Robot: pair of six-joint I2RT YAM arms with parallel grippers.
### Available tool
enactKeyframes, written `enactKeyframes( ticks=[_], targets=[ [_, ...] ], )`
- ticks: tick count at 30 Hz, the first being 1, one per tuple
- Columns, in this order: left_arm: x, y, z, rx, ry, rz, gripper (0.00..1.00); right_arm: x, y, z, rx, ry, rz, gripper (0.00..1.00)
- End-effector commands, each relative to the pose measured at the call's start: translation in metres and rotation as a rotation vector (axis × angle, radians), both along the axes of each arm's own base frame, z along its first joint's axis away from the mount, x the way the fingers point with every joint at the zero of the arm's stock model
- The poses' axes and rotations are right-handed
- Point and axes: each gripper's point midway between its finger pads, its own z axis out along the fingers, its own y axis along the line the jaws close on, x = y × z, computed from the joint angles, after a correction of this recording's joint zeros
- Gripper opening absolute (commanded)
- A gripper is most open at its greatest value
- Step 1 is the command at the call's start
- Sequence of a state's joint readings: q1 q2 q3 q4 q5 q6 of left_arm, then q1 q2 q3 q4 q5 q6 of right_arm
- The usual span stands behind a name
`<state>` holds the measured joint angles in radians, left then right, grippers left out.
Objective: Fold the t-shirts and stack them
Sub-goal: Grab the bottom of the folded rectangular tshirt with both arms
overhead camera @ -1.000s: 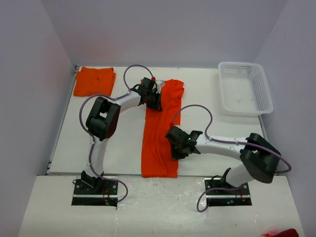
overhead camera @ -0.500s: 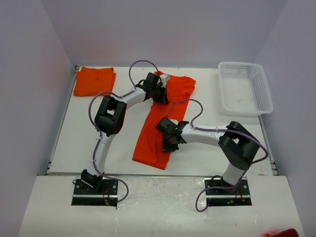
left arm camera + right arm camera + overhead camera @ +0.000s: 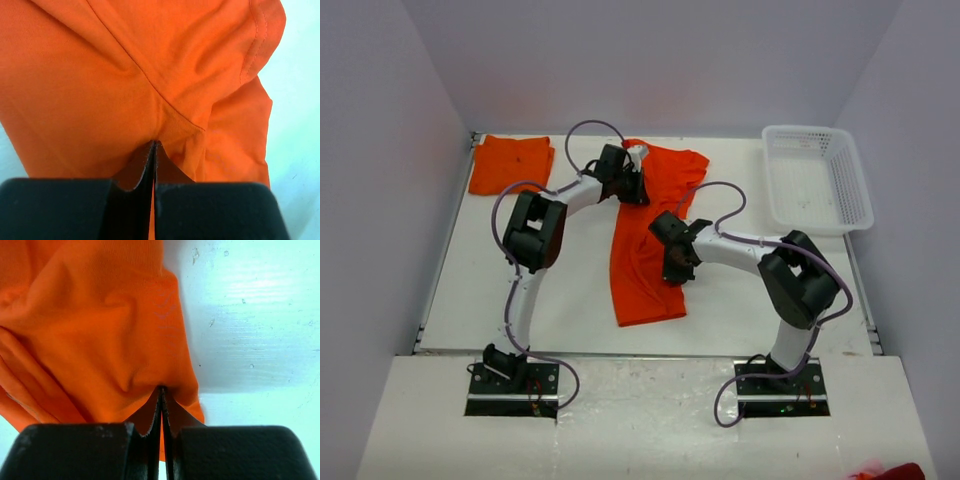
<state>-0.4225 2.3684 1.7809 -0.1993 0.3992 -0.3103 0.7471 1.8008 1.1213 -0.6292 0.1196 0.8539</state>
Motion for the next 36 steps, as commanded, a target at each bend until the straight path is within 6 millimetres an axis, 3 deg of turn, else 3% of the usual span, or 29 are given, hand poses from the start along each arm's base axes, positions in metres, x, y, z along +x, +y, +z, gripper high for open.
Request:
enactKeyframes(
  ticks=[1, 6, 8, 15, 20, 25, 28, 29, 30, 31, 32, 34, 35, 36],
  targets=[
    [0.001, 0.048, -0.027, 0.088, 0.068, 0.094, 0.00, 0.004, -0.015, -0.005, -0.075, 0.004, 0.010, 0.00],
    [0.013, 0.076, -0.027, 0.094, 0.072, 0.158, 0.00, -0.003, -0.018, -0.009, -0.075, 0.021, 0.005, 0.00],
    [0.015, 0.077, -0.028, 0.062, 0.076, 0.158, 0.00, -0.005, -0.019, -0.008, -0.069, 0.022, 0.003, 0.00],
    [0.023, 0.052, -0.029, -0.063, 0.109, 0.092, 0.00, -0.034, -0.019, -0.020, 0.005, 0.066, 0.002, 0.00],
    [0.024, 0.048, -0.029, -0.084, 0.112, 0.096, 0.00, -0.045, -0.022, -0.024, -0.016, 0.071, 0.013, 0.00],
    [0.023, 0.049, -0.003, -0.093, 0.042, 0.084, 0.00, -0.049, -0.009, -0.016, 0.040, 0.027, 0.076, 0.00],
    [0.017, 0.052, 0.017, -0.102, 0.000, 0.077, 0.00, -0.050, 0.003, -0.004, 0.071, -0.032, 0.140, 0.00],
    [0.017, 0.049, 0.040, -0.117, -0.048, 0.066, 0.00, -0.051, 0.005, 0.001, 0.073, -0.059, 0.161, 0.00],
    [0.015, 0.048, 0.049, -0.123, -0.069, 0.062, 0.00, -0.050, 0.008, 0.007, 0.080, -0.086, 0.175, 0.02],
    [0.012, 0.048, 0.059, -0.133, -0.103, 0.056, 0.00, -0.048, 0.016, 0.020, 0.115, -0.136, 0.200, 0.06],
    [0.011, 0.045, 0.089, -0.152, -0.161, 0.047, 0.02, -0.046, 0.018, 0.028, 0.124, -0.162, 0.214, 0.14],
    [0.007, 0.042, 0.116, -0.168, -0.234, 0.041, 0.08, -0.043, 0.020, 0.053, 0.146, -0.241, 0.225, 0.21],
    [0.002, 0.041, 0.149, -0.187, -0.297, 0.034, 0.13, -0.041, 0.020, 0.063, 0.155, -0.269, 0.234, 0.31],
    [0.000, 0.042, 0.162, -0.182, -0.325, 0.043, 0.16, -0.040, 0.020, 0.071, 0.160, -0.290, 0.234, 0.37]
  ],
)
